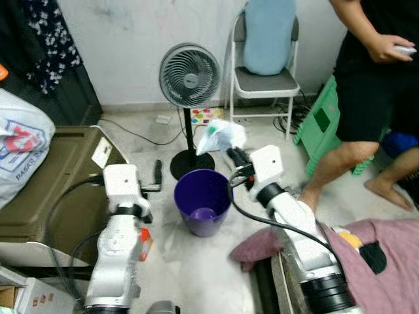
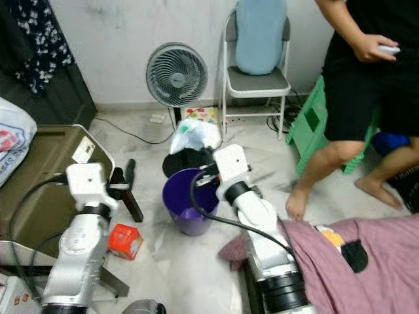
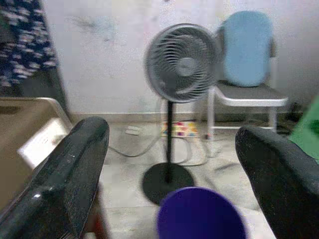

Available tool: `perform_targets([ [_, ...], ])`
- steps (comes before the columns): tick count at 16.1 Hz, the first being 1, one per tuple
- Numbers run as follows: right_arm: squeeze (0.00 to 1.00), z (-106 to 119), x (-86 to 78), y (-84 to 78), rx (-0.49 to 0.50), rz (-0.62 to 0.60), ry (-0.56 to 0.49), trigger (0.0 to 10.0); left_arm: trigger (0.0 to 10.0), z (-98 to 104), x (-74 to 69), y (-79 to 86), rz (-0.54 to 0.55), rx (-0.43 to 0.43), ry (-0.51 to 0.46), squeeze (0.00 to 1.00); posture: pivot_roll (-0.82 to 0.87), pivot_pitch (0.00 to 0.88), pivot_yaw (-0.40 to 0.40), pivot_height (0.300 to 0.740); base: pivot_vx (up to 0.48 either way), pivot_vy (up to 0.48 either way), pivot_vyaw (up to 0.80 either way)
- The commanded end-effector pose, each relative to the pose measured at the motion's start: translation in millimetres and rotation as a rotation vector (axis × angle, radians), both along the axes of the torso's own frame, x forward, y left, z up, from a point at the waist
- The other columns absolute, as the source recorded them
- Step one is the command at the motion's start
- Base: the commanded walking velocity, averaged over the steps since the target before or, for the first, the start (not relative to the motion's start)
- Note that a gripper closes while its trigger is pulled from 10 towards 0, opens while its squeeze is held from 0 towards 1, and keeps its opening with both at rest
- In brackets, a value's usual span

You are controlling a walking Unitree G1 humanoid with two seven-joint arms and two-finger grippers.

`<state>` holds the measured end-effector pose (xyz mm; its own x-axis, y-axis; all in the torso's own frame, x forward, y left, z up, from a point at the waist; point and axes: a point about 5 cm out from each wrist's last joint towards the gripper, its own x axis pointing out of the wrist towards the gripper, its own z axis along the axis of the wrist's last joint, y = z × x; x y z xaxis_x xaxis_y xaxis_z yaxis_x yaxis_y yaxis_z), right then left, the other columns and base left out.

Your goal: Clean up the room

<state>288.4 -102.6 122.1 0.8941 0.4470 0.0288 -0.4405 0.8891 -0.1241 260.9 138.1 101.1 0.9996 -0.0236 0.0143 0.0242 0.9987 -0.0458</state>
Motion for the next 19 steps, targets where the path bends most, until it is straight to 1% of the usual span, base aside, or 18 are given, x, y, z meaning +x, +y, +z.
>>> perform_targets([
  [1, 0.0, 3.1, 1.0, 1.3, 0.012, 0.0, -0.01, 10.0, 10.0, 3.2, 0.6, 2.6, 0.002, 0.007, -0.017, 0.0, -0.06, 0.0, 0.002, 0.74, 0.0, 0.0, 0.0],
  [4, 0.0, 3.1, 1.2, 1.0, 0.011, -0.001, -0.01, 10.0, 10.0, 4.1, -0.1, -0.1, -0.021, 0.001, -0.026, 0.0, -0.06, 0.0, 0.001, 0.74, 0.0, 0.0, 0.0],
  [11, 0.0, 3.7, 2.0, 2.5, 0.006, 0.005, -0.017, 10.0, 10.0, 4.5, -0.1, -0.3, -0.026, 0.002, -0.03, 0.0, -0.05, 0.0, 0.001, 0.74, 0.0, 0.0, 0.0],
  [17, 0.0, 3.3, 1.5, 2.9, 0.008, 0.001, -0.016, 10.0, 10.0, 4.3, -0.1, 0.0, -0.027, 0.002, -0.029, 0.0, -0.05, 0.0, 0.002, 0.74, 0.0, 0.0, 0.66],
  [19, 0.0, 3.1, 1.7, 2.6, 0.011, -0.001, -0.012, 10.0, 10.0, 4.5, 0.1, -0.1, -0.028, 0.003, -0.028, 0.0, -0.06, 0.0, 0.001, 0.74, 0.0, 0.0, 0.0],
])
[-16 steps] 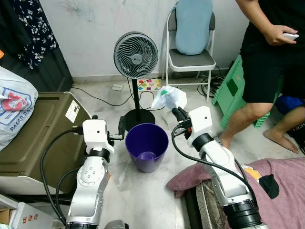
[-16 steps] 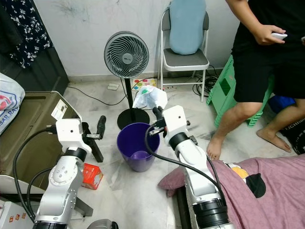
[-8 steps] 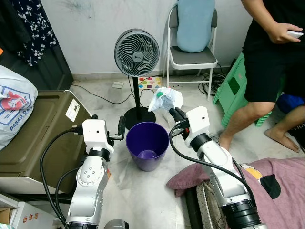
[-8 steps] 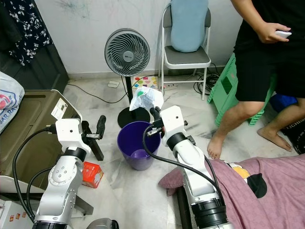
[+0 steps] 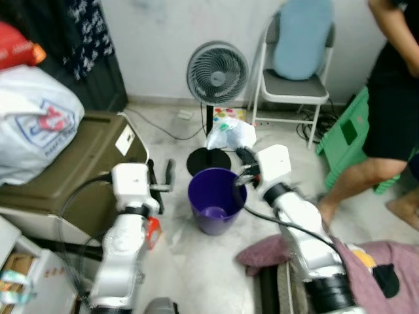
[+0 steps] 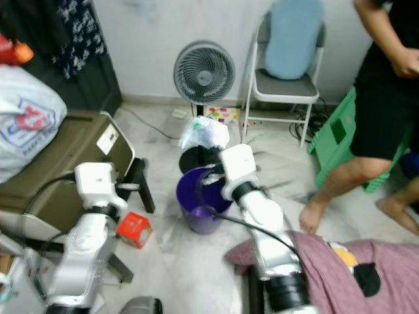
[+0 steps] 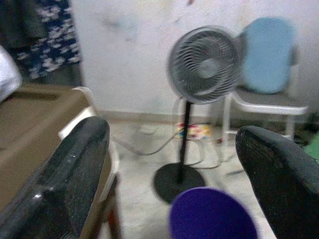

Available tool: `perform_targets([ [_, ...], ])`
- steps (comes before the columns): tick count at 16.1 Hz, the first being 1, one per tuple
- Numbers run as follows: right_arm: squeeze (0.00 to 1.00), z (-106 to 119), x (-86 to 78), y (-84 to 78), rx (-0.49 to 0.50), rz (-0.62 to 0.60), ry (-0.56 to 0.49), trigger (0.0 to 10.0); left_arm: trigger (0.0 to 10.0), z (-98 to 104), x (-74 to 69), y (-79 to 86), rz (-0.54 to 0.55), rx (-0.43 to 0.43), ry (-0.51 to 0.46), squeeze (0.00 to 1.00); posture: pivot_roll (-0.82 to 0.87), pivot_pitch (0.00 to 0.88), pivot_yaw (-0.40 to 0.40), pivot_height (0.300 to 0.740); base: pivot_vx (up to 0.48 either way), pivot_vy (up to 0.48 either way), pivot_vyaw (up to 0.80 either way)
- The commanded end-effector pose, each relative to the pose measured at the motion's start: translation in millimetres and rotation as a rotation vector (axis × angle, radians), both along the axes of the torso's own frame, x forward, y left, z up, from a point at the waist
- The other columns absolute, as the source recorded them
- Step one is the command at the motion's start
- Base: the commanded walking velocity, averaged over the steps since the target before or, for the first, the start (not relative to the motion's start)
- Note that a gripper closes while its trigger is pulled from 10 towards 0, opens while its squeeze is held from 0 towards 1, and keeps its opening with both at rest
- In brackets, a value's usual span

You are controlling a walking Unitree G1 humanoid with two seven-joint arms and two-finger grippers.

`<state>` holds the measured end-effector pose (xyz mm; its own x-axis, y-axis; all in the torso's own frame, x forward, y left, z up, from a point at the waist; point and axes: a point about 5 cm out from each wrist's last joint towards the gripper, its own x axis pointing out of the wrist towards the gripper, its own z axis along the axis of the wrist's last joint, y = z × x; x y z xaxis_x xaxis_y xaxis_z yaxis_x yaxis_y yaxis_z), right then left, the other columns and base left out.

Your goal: Clean up the room

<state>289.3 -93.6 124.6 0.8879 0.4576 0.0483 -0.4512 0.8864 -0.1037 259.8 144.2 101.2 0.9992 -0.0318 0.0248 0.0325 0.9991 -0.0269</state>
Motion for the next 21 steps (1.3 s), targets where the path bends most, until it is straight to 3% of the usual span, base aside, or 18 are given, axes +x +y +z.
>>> perform_targets([
  [1, 0.0, 0.5, 0.8, -6.5, -0.017, -0.015, -0.004, 10.0, 10.0, 4.4, 1.2, -6.2, -0.021, -0.016, -0.017, 0.0, -0.06, 0.0, 0.001, 0.74, 0.0, 0.0, 0.0],
  [8, 0.0, 0.3, 1.3, -6.6, -0.017, -0.02, -0.004, 10.0, 10.0, 4.5, 1.5, -6.8, -0.027, -0.019, -0.019, 0.0, -0.06, 0.0, 0.003, 0.74, 0.15, 0.0, 0.0],
  [13, 0.0, 1.0, 1.5, -5.9, -0.018, -0.017, -0.011, 10.0, 10.0, 4.7, 1.7, -6.7, -0.027, -0.019, -0.019, 0.0, -0.06, 0.0, 0.002, 0.74, 0.299, 0.0, 0.69],
  [21, 0.0, -0.8, 1.7, -5.9, -0.023, -0.025, -0.006, 10.0, 10.0, 3.9, 1.7, -6.9, -0.031, -0.021, -0.016, 0.0, -0.06, 0.0, 0.003, 0.74, 0.283, 0.0, 0.0],
])
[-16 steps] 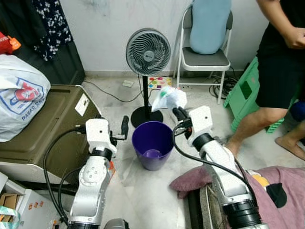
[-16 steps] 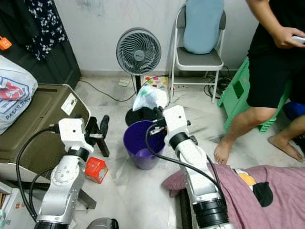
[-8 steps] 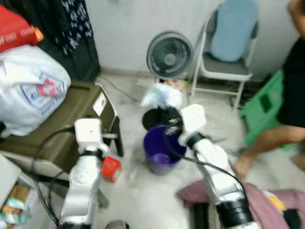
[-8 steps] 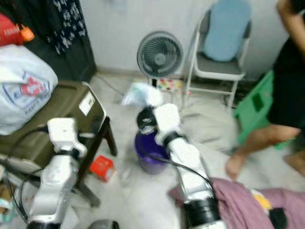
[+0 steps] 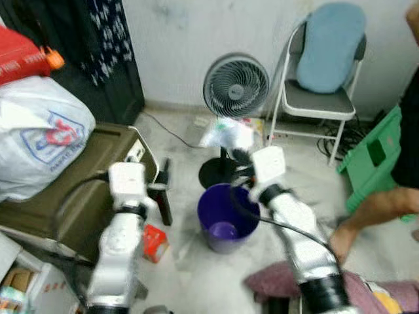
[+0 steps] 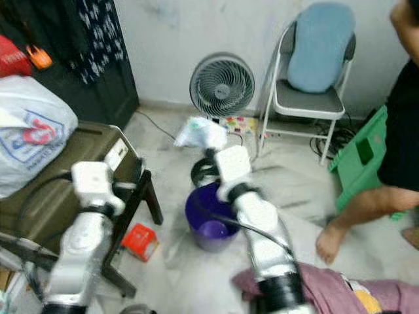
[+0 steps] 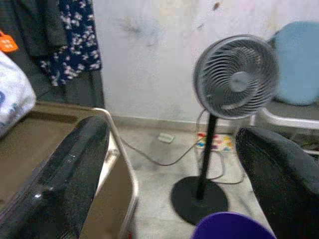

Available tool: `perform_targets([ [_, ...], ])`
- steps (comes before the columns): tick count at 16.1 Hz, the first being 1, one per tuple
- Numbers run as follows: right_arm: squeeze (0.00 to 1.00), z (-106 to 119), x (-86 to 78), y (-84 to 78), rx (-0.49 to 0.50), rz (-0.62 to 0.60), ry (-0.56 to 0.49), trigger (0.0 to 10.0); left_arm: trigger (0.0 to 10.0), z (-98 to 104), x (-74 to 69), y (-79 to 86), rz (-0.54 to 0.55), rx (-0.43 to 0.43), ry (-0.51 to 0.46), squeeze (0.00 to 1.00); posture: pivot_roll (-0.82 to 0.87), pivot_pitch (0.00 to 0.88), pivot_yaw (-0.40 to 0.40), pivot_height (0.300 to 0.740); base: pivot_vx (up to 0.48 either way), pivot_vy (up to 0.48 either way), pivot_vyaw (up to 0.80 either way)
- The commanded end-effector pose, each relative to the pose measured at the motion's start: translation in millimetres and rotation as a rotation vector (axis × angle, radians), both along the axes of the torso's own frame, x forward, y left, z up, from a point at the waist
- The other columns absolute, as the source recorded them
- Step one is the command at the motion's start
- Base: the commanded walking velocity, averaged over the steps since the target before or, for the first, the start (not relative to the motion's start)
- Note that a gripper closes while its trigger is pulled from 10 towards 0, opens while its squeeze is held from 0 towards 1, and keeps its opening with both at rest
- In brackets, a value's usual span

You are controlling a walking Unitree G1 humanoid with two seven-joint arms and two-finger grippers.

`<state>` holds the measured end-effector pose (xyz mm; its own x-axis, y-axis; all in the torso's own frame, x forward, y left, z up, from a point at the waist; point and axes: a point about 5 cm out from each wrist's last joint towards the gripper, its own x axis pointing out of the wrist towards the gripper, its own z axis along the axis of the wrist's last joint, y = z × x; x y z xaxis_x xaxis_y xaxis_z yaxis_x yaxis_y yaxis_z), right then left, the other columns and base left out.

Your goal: Clean up the room

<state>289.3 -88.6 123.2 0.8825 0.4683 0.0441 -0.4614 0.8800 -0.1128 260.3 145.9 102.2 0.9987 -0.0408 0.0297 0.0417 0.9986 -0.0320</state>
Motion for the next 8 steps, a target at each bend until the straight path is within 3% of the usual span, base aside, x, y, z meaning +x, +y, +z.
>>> perform_targets([
  [1, 0.0, 0.6, 1.5, -10.9, -0.014, -0.036, -0.006, 10.0, 10.0, 2.8, 1.1, -8.6, -0.022, -0.016, -0.011, 0.0, -0.06, 0.0, 0.003, 0.74, 0.281, 0.0, 0.0],
  [8, 0.0, -0.2, 2.7, -10.3, -0.012, -0.039, -0.001, 10.0, 10.0, 2.9, 2.1, -8.7, -0.027, -0.017, -0.009, 0.0, -0.06, 0.0, 0.004, 0.74, 0.292, 0.0, 0.0],
])
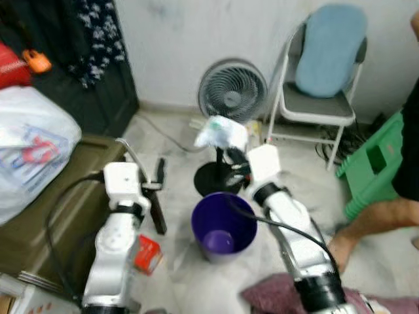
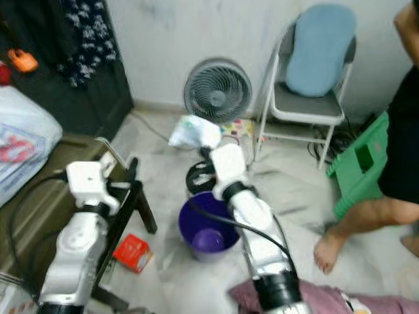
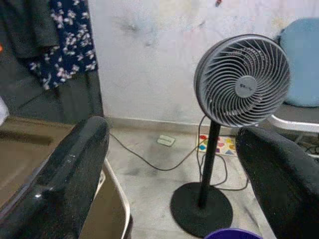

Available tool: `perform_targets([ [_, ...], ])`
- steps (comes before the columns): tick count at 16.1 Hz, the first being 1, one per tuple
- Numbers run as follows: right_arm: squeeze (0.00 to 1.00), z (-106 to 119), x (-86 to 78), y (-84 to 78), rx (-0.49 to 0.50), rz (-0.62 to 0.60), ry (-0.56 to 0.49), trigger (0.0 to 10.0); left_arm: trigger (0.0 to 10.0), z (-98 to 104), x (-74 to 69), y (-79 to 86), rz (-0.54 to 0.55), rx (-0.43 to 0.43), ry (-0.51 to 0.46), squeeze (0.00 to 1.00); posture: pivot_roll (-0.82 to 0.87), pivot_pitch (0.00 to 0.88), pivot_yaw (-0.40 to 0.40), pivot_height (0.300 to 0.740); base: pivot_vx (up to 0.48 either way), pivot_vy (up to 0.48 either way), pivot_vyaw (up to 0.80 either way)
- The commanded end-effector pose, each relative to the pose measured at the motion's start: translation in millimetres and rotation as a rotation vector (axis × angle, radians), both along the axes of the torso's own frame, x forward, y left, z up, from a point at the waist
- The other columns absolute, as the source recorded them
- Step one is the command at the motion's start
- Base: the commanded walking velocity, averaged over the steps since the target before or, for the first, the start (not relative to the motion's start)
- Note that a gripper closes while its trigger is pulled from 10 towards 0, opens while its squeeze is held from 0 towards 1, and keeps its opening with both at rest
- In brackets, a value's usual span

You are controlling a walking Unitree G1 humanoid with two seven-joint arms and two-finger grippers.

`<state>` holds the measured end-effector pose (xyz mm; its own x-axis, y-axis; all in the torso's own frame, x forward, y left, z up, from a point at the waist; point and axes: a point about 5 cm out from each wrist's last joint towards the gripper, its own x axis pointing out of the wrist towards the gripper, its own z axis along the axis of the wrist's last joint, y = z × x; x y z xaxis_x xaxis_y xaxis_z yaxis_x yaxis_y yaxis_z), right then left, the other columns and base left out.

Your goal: Clean up the room

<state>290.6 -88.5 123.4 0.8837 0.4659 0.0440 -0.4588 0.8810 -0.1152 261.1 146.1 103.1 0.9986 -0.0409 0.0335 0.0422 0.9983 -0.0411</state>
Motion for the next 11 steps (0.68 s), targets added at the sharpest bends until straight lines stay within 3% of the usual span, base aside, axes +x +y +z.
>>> perform_targets([
  [1, 0.0, -0.5, 1.6, -10.4, -0.01, -0.036, -0.001, 10.0, 10.0, 2.0, 1.5, -8.9, -0.027, -0.007, -0.007, 0.0, -0.06, 0.0, 0.004, 0.74, 0.292, 0.0, 0.0],
  [5, 0.0, -0.6, 2.1, -10.3, -0.011, -0.034, -0.003, 10.0, 10.0, 1.8, 1.9, -9.2, -0.028, -0.006, -0.006, 0.0, -0.06, 0.0, 0.004, 0.74, 0.284, 0.0, 0.0],
  [8, 0.0, -1.5, 3.0, -8.7, -0.014, -0.027, -0.002, 10.0, 10.0, 1.2, 2.0, -8.2, -0.023, -0.002, -0.003, 0.0, -0.05, 0.0, 0.001, 0.74, 0.0, 0.0, 0.0],
  [11, 0.0, -3.5, 10.0, -6.5, -0.025, -0.036, -0.004, 10.0, 10.0, 1.1, 2.7, 12.9, -0.019, 0.038, -0.011, 0.0, -0.03, 0.0, -0.008, 0.74, 0.0, 0.0, 0.18],
])
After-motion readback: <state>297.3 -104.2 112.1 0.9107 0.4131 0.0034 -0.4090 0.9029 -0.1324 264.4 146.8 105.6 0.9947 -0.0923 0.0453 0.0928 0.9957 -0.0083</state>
